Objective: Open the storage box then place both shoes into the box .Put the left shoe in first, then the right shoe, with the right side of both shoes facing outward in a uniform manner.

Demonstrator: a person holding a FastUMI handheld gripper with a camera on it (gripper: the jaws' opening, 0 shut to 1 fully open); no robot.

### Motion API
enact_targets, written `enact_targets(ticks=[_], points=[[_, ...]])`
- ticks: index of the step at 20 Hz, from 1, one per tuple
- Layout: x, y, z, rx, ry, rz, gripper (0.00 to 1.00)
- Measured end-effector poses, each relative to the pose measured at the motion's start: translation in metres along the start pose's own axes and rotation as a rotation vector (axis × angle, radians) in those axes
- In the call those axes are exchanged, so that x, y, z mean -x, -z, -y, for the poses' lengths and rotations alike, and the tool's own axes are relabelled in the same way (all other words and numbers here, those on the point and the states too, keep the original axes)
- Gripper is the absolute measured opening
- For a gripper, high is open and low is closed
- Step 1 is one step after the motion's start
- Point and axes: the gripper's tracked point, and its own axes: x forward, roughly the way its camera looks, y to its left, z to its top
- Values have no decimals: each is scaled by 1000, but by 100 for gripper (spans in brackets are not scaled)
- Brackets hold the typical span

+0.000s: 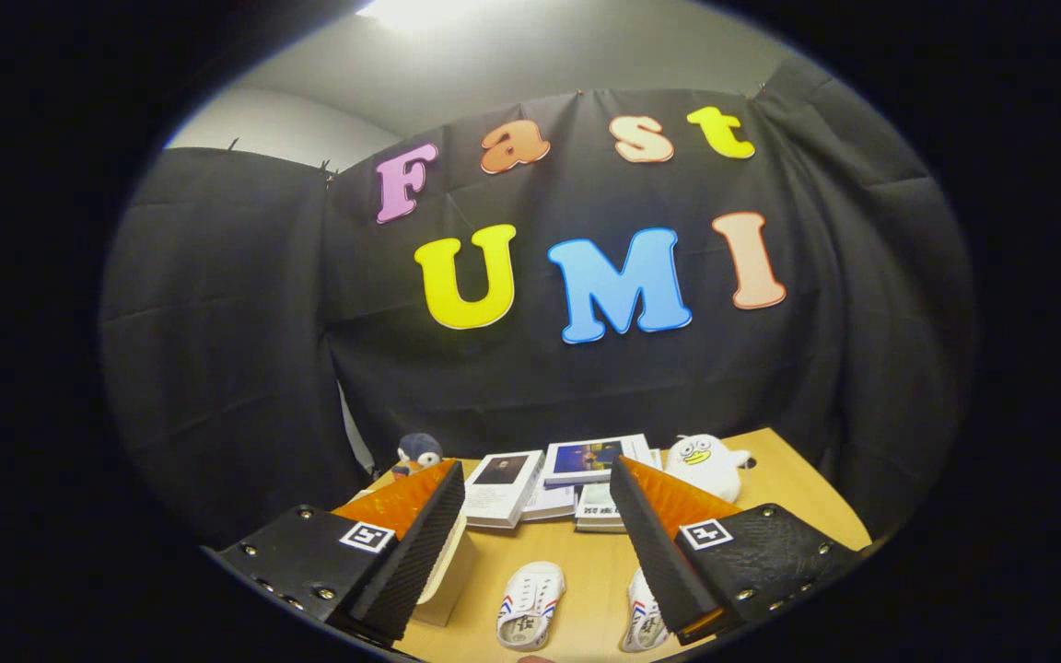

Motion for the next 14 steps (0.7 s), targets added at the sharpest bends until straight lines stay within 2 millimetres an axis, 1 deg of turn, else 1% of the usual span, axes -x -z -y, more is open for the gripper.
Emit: enact_targets(ticks=[1,4,7,11,14], points=[[-6,12,-4,-29,-28,-36,97],[-31,39,-13,-103,-90,-138,96],[-52,71,-30,-164,-175,-239,96],[-72,118,-54,-233,-299,-395,96],[-90,153,-64,-268,-350,-476,96]])
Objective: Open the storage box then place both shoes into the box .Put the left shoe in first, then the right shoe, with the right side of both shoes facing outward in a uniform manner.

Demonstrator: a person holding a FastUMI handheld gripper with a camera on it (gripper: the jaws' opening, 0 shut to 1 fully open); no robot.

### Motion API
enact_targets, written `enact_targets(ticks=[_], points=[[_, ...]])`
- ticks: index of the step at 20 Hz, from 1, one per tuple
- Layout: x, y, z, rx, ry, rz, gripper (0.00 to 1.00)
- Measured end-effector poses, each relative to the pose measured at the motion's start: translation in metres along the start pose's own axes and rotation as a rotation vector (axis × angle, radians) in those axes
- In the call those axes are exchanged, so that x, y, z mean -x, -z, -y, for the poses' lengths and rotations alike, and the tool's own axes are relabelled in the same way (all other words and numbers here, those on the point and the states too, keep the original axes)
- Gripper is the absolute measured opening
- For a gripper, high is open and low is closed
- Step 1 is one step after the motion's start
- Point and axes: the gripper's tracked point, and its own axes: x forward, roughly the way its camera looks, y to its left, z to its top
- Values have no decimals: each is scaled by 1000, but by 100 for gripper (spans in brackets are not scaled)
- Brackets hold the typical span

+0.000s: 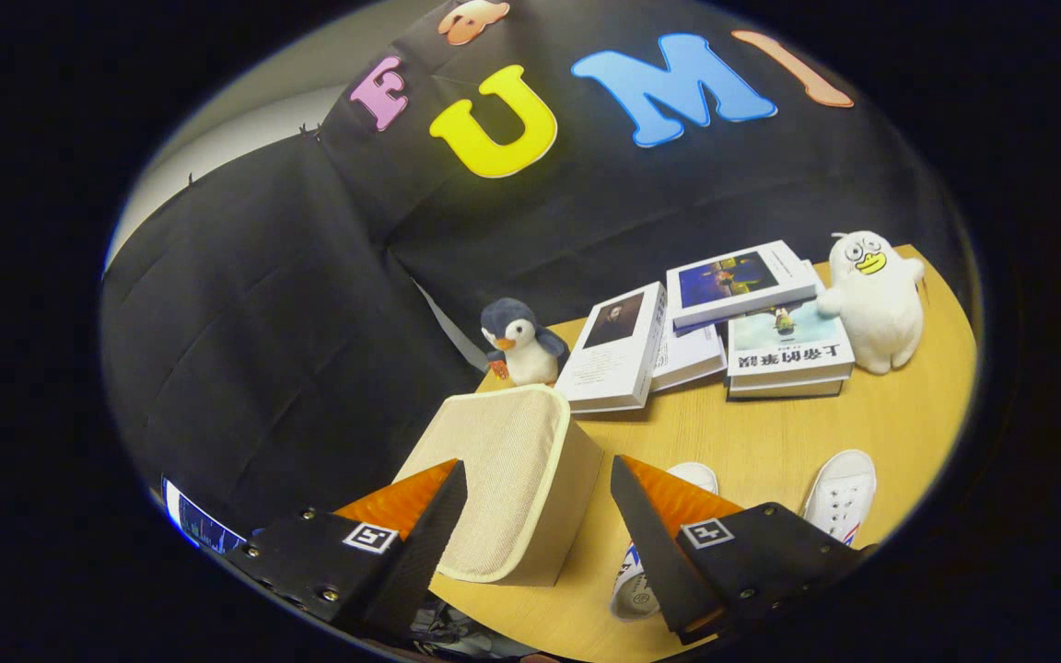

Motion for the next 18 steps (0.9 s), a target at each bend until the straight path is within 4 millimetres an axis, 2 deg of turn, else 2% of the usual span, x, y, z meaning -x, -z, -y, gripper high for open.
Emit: enact_targets(ticks=[9,15,16,17,18], points=[[-67,59,-11,-186,-142,-206,96],[-85,76,-21,-321,-201,-291,95],[-85,74,-22,-344,-202,-300,93],[-84,73,-25,-368,-211,-305,86],[-85,71,-26,-382,-212,-307,70]])
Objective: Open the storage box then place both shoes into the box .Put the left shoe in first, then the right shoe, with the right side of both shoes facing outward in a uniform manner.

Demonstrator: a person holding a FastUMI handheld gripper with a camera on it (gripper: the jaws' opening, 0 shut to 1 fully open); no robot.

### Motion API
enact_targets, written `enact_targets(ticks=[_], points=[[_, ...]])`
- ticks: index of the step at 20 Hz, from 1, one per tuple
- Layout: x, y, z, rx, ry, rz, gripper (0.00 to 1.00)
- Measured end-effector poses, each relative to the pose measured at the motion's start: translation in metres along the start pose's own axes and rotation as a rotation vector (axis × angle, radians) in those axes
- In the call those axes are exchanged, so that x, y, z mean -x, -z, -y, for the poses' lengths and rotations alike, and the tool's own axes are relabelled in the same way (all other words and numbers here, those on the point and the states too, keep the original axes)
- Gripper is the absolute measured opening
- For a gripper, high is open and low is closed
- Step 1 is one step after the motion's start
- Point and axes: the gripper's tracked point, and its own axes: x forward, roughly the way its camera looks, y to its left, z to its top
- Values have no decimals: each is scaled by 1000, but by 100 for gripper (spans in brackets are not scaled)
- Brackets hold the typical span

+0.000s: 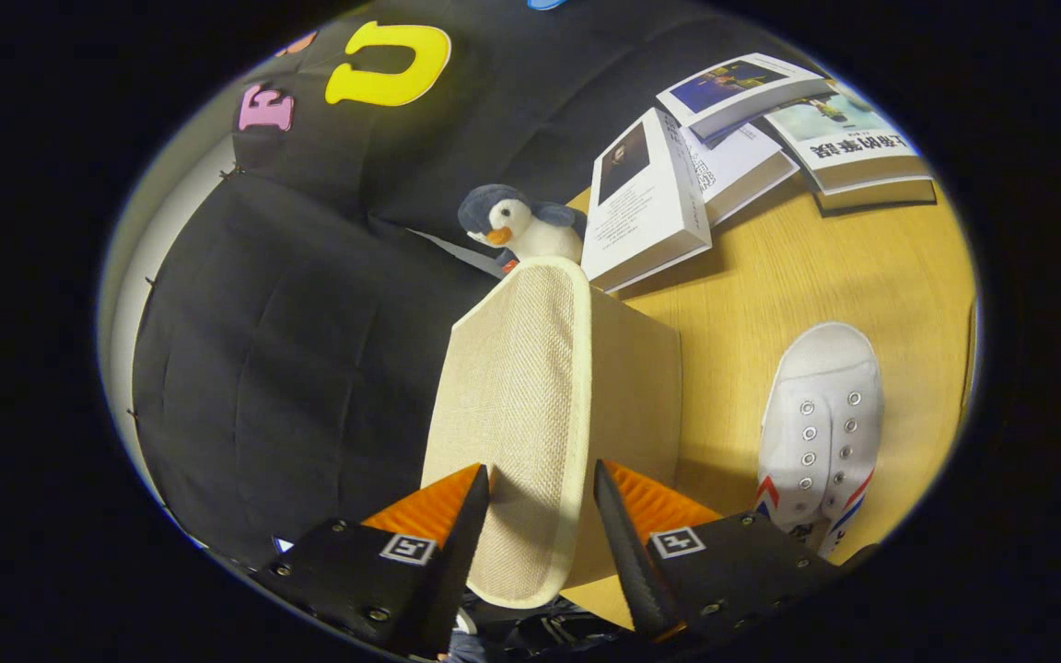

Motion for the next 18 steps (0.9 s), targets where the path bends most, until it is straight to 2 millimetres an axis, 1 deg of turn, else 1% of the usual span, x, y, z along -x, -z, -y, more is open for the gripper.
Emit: enact_targets(ticks=[1,2,3,4,5,6,7,9,12,15,18], points=[[3,-3,-4,-9,-15,2,62],[6,-1,-13,-9,-60,-20,51],[11,-1,-17,3,-54,-17,51],[15,-7,-10,-7,-7,-1,32],[13,-7,-17,-12,-32,-12,13],[13,-7,-22,-24,-32,-8,12],[18,-9,-27,-25,-36,-9,5],[24,-13,-42,-14,-43,-8,5],[29,-22,-74,36,-50,10,5],[30,-28,-116,104,-66,30,5],[17,-28,-165,159,-114,26,5]])
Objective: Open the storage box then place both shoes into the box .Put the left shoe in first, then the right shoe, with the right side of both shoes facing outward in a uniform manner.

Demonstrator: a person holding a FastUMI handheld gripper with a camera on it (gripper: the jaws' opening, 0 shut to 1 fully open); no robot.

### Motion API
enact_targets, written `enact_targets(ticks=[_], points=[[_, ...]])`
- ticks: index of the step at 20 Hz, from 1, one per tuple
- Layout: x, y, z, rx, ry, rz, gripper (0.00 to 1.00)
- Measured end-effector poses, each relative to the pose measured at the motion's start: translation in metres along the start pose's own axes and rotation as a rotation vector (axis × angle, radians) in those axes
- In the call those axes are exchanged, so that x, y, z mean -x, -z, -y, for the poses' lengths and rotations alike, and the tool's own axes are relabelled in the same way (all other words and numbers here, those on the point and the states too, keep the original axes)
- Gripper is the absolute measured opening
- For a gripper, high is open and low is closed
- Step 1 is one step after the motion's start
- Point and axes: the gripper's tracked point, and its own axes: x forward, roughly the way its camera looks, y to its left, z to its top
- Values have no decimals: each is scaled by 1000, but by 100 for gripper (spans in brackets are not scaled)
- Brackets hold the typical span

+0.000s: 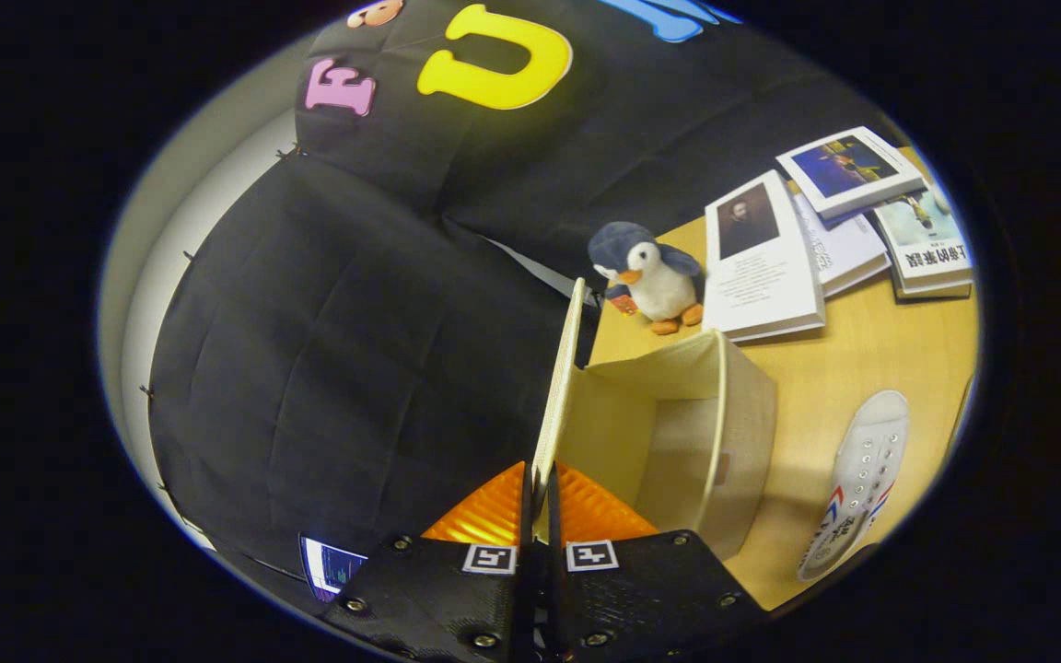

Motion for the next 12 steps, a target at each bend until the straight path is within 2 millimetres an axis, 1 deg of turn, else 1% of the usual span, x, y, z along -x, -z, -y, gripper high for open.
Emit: enact_targets(ticks=[2,5,6,7,8,9,12], points=[[-19,-3,-27,30,-29,-10,7],[-50,-2,-65,36,-67,-35,7],[-62,-1,-74,35,-75,-44,7],[-78,5,-84,34,-81,-54,7],[-87,7,-90,35,-86,-67,9],[-95,11,-98,39,-88,-80,9],[-128,24,-114,63,-89,-111,9]])
